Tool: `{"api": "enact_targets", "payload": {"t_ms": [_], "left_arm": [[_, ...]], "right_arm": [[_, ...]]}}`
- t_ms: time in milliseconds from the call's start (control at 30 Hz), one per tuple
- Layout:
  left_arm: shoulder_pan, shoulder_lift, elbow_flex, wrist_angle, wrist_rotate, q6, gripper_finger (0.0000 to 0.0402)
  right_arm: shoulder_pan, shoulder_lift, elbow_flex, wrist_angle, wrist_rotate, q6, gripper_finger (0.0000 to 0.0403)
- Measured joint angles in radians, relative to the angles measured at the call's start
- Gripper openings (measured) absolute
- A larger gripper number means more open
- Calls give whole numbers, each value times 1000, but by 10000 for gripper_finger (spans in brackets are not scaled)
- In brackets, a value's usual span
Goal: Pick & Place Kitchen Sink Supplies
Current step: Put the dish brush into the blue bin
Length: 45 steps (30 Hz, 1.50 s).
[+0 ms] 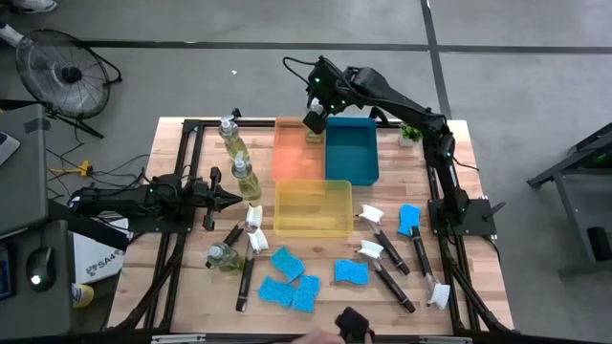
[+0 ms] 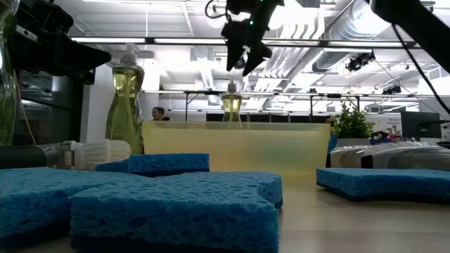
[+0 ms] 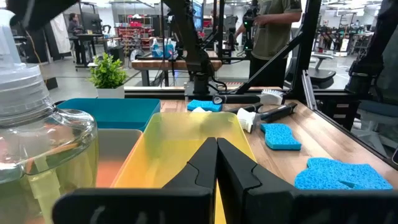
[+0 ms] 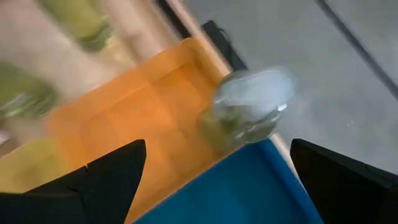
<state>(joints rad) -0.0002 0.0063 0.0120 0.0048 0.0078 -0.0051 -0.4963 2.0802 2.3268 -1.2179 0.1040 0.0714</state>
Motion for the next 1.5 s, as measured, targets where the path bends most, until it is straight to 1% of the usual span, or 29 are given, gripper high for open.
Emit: {"api": "enact_targets", "payload": {"t_ms": [100,300,600,767,900,1000,1100,1233,1300,1367,1500], "left_arm": [[0,0,0,0,0,0,1],[0,0,0,0,0,0,1],[0,0,0,0,0,0,1],[0,0,0,0,0,0,1],[0,0,0,0,0,0,1],[0,0,0,0,0,0,1],[0,0,0,0,0,0,1],[0,0,0,0,0,0,1],[0,0,0,0,0,0,1],[0,0,0,0,0,0,1],[0,0,0,0,0,0,1]], "right_arm": [[27,-74,-80,6,-44,17,386],[78,-241,-271,18,-4,91,373],[147,-502,-644,18,17,319,370],[193,-639,-852,18,12,447,370],[241,-725,-990,20,-32,545,370],[289,-768,-1077,25,-58,602,369],[344,-791,-1152,33,-60,643,372],[420,-795,-1227,51,-79,687,373],[453,-795,-1263,74,-107,715,373],[487,-795,-1299,106,-139,763,373],[554,-795,-1373,155,-168,852,373]]}}
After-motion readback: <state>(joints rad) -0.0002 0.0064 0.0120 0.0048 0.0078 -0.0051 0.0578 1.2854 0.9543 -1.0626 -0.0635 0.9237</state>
